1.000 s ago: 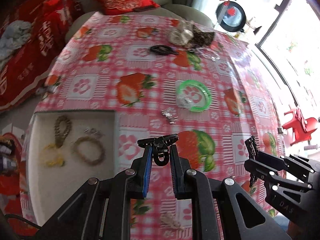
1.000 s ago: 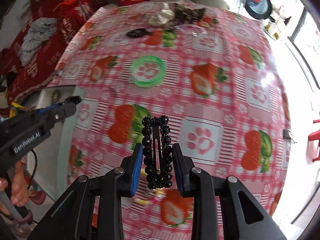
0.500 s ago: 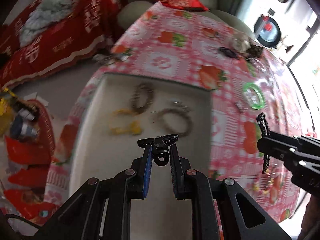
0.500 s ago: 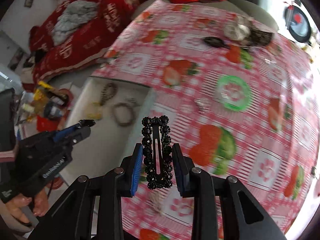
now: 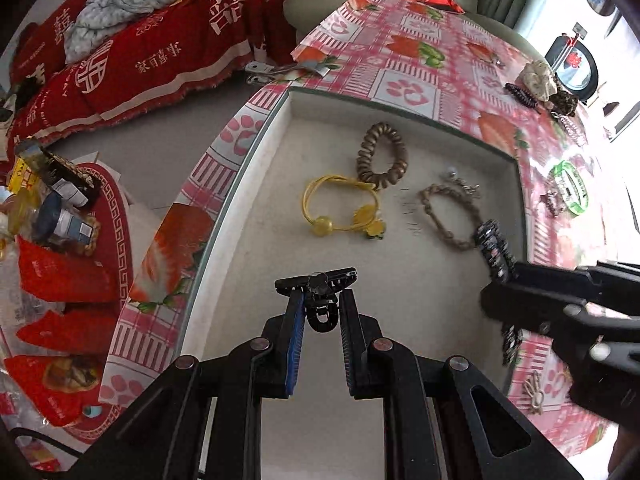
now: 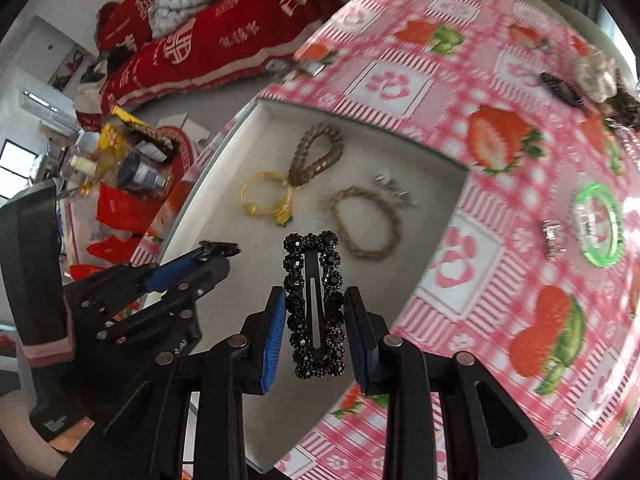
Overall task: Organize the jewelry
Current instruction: 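Carry both clips into the white tray and open both tools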
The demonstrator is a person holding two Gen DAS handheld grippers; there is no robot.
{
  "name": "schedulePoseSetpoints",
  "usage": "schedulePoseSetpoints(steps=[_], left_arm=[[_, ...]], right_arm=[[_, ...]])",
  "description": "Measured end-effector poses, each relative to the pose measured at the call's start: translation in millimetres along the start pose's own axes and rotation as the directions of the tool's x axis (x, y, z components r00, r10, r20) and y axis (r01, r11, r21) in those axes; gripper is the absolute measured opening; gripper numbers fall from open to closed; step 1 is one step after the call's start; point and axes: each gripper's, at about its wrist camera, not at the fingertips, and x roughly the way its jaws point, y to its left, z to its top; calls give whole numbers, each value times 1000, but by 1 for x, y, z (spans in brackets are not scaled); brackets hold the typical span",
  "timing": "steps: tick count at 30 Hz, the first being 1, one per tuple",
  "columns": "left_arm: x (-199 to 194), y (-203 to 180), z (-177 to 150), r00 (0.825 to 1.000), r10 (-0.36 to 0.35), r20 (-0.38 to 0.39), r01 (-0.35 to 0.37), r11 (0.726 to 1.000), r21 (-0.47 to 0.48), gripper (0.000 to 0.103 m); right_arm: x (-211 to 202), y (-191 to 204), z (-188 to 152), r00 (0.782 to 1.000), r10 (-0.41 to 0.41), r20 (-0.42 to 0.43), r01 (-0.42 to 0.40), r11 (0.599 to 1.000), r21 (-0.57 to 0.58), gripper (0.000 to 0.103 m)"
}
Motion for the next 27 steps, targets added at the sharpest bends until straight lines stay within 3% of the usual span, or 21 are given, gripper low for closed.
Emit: schedulePoseSetpoints(steps=[12, 27], left_arm=[[22, 4, 10, 1000, 11, -13, -11, 1000, -10, 24], [27, -1, 16, 999, 43, -22, -42, 999, 23, 24]], right_arm=[[49, -2, 8, 994, -33, -104, 32, 999, -12, 32], [56, -7, 22, 993, -50, -103, 49, 999, -14, 34]])
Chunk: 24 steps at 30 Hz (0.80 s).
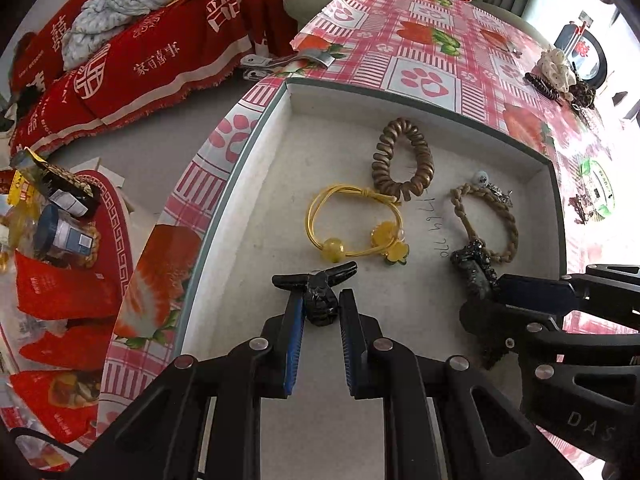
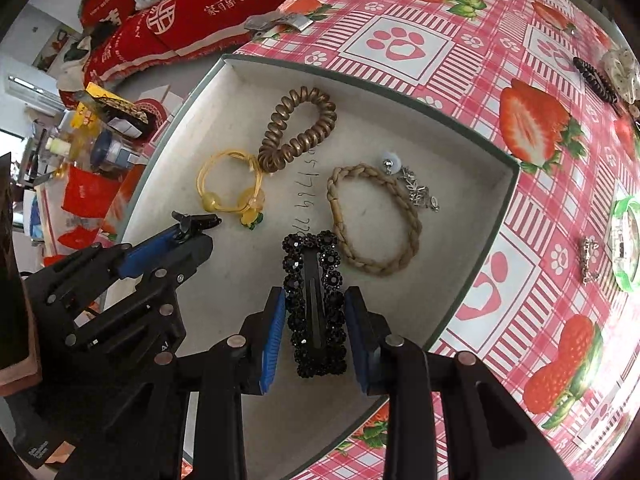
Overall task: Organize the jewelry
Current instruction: 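Carry both clips into the white tray and open both tools, then grasp the pastel beaded bracelet with the right tool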
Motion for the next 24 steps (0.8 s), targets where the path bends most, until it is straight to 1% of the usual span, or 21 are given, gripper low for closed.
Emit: schedulePoseSetpoints(steps=[1, 2, 4, 7, 10, 13, 14, 15, 16, 17, 18, 24], left_arm=[[0, 0, 0, 1000, 5, -4, -5, 1000, -4, 24], [0, 0, 0, 1000, 9, -6, -9, 1000, -8, 24], [-1, 0, 0, 1000, 15, -6, -15, 1000, -13, 24], [-5, 1, 0, 1000, 23, 2, -23, 1000, -13, 24], [-10, 2, 0, 999, 33, 13, -33, 999, -14, 24], [-15, 1, 1, 999, 34, 14, -34, 999, -20, 25], [-16, 0, 2, 999, 32, 14, -32, 999, -21, 28], [-18, -1, 2, 999, 34, 13, -33, 999, -19, 56], [-21, -2, 1, 999, 42, 23, -41, 999, -23, 88], [-25, -3, 1, 997, 54, 46, -53, 998, -27, 94], [-28, -4, 1, 996, 59, 59, -58, 998, -25, 95], [-33, -17, 4, 998, 50, 43, -51, 999, 4, 95]], right_arm=[[0, 1, 0, 1000, 4, 0, -4, 1000, 0, 37], [-1, 0, 0, 1000, 10, 1, -10, 1000, 0, 44], [-2, -1, 0, 1000, 4, 7, -4, 1000, -1, 51], [-9, -2, -1, 1000, 18, 26, -18, 1000, -3, 51], [-19, -6, -4, 999, 14, 48, -14, 1000, -14, 51], [-34, -10, -3, 996, 33, 81, -33, 999, -3, 51], [-38, -10, -3, 995, 38, 90, -38, 999, 0, 51], [-44, -11, -3, 994, 45, 103, -46, 999, 4, 51], [-50, -12, -4, 992, 52, 115, -53, 999, 9, 51], [-58, -14, -5, 989, 59, 133, -62, 998, 16, 51], [-63, -17, -5, 988, 62, 143, -66, 998, 20, 51], [-94, -39, -17, 979, 53, 198, -72, 994, 86, 53]])
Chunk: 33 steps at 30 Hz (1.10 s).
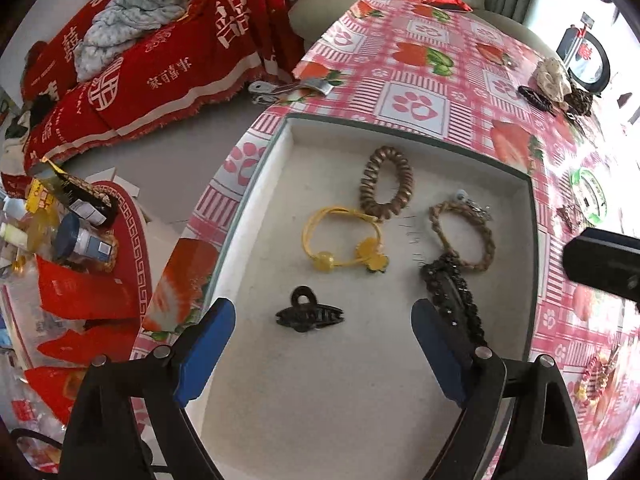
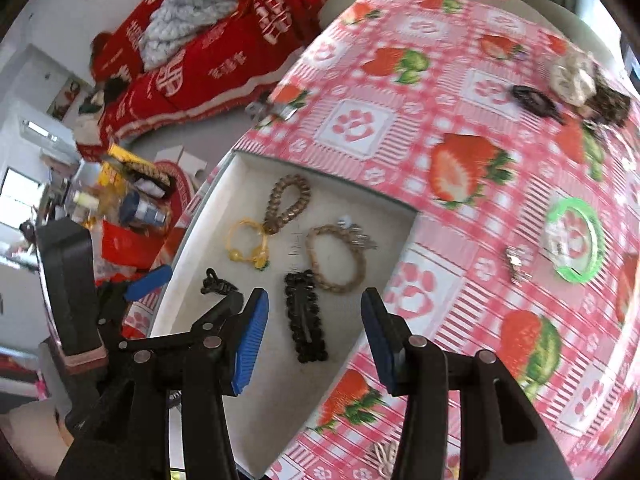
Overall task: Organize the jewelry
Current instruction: 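Grasp the pastel beaded bracelet with the right tool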
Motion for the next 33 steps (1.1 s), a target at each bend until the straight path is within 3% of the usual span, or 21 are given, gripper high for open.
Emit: schedulePoseSetpoints(steps=[3, 4, 8, 13, 21, 33], left_arm=[[-5, -9, 1, 1000, -3, 10, 3, 1000, 24, 96], [-8, -15, 3, 1000, -4, 12, 4, 999, 40, 103], [-22, -38, 6, 999, -41, 29, 38, 995, 95, 103], [-40, -77, 5, 994, -101, 36, 92, 979, 183, 103], [-48, -139, -10, 987, -162, 3, 153, 937, 314, 103], [-35, -184, -19, 983, -176, -60, 186, 905, 382, 103]], right_arm=[[-12, -16, -5, 1000, -15, 14, 15, 999, 51, 58], [-16, -23, -7, 1000, -21, 18, 20, 998, 67, 60], [-33, -56, -15, 998, -55, 35, 50, 988, 148, 69], [-56, -98, -34, 992, -121, 44, 108, 967, 230, 70], [-72, -151, -82, 982, -188, -7, 178, 918, 354, 70], [-64, -181, -148, 979, -187, -85, 204, 844, 495, 70]])
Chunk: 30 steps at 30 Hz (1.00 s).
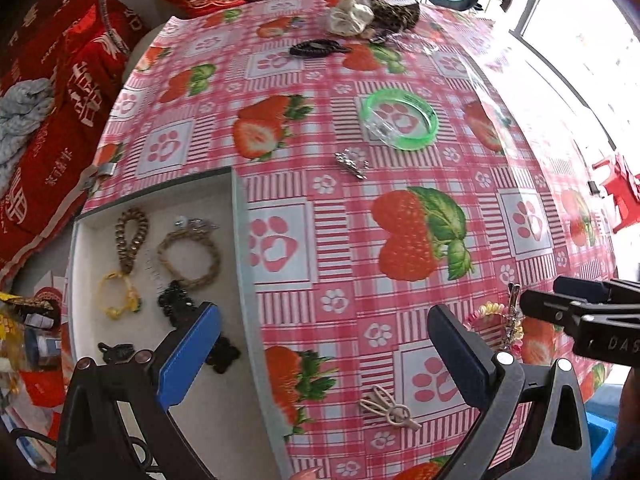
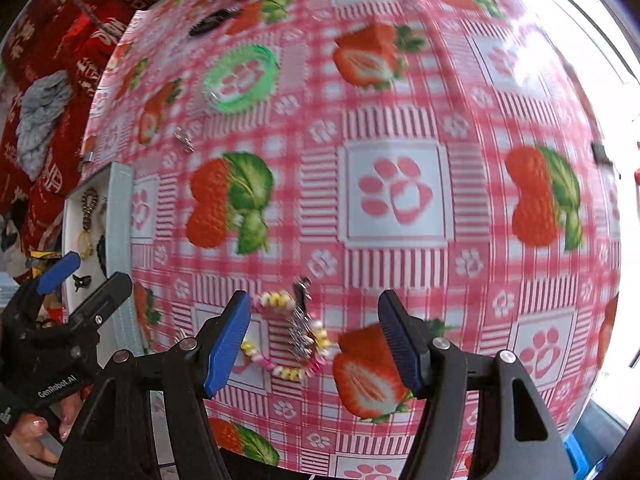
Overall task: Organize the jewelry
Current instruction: 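Grasp the pastel beaded bracelet with the right tool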
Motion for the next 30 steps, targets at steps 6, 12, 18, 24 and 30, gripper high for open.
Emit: schedulePoseSetpoints(steps=[6, 12, 18, 24, 30], left_arm=[[11, -5, -3, 999, -11, -33, 11, 1000, -1, 103], [18, -11, -3, 998, -32, -58, 32, 999, 3, 103], [19, -23, -10, 996, -56, -70, 58, 998, 31, 101], [24, -39, -16, 992, -82, -95, 88, 994, 61, 100], [32, -57, -18, 986, -113, -124, 127, 986, 110, 90]], right_arm=[[9, -6, -4, 1000, 20, -1, -20, 999, 28, 66], [18, 0, 1, 1000, 28, 1, -28, 999, 19, 49], [26, 3, 2, 1000, 24, -9, -24, 1000, -4, 34], [27, 3, 1, 1000, 20, -9, -20, 1000, -20, 16], [24, -7, 1, 999, 52, 4, -52, 999, 13, 11]])
